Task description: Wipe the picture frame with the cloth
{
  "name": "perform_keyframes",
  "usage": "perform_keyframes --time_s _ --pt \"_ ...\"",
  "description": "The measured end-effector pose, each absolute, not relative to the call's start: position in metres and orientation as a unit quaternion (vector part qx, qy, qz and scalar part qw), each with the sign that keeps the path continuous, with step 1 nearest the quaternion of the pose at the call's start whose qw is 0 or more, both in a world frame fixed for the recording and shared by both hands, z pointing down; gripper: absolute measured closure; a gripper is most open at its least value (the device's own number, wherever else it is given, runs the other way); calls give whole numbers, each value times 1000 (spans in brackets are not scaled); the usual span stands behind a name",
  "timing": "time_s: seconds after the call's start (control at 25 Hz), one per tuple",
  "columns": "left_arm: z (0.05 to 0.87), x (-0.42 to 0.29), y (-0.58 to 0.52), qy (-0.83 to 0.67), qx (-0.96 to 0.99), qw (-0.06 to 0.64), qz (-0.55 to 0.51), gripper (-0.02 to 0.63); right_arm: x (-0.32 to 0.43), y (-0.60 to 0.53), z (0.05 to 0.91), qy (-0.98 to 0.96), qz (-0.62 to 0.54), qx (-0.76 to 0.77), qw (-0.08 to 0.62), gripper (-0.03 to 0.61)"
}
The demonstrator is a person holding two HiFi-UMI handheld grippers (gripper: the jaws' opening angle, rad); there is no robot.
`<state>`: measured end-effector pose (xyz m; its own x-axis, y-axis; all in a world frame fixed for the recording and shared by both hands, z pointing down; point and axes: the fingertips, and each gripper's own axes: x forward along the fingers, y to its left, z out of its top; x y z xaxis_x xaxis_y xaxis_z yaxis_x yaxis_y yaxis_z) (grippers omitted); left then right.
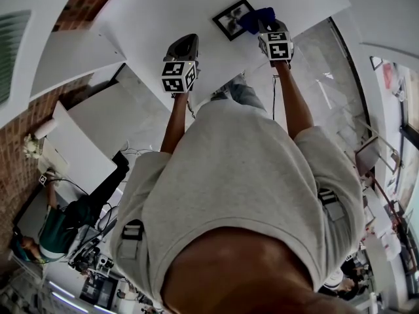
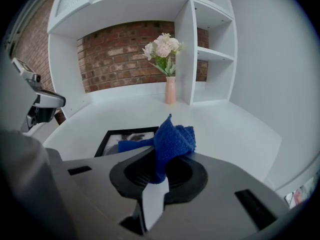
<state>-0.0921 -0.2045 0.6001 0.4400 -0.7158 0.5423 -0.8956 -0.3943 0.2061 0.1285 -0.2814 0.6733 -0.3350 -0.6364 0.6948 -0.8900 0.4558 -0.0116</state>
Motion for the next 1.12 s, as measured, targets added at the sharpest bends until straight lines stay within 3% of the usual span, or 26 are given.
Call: perform_keyframes --time_s 0.76,1.12 --pt "589 -95 -196 -492 819 230 183 597 186 -304 649 -762 172 539 315 523" --pt "568 -83 -190 -482 835 208 168 597 176 -286 586 -775 133 559 262 523"
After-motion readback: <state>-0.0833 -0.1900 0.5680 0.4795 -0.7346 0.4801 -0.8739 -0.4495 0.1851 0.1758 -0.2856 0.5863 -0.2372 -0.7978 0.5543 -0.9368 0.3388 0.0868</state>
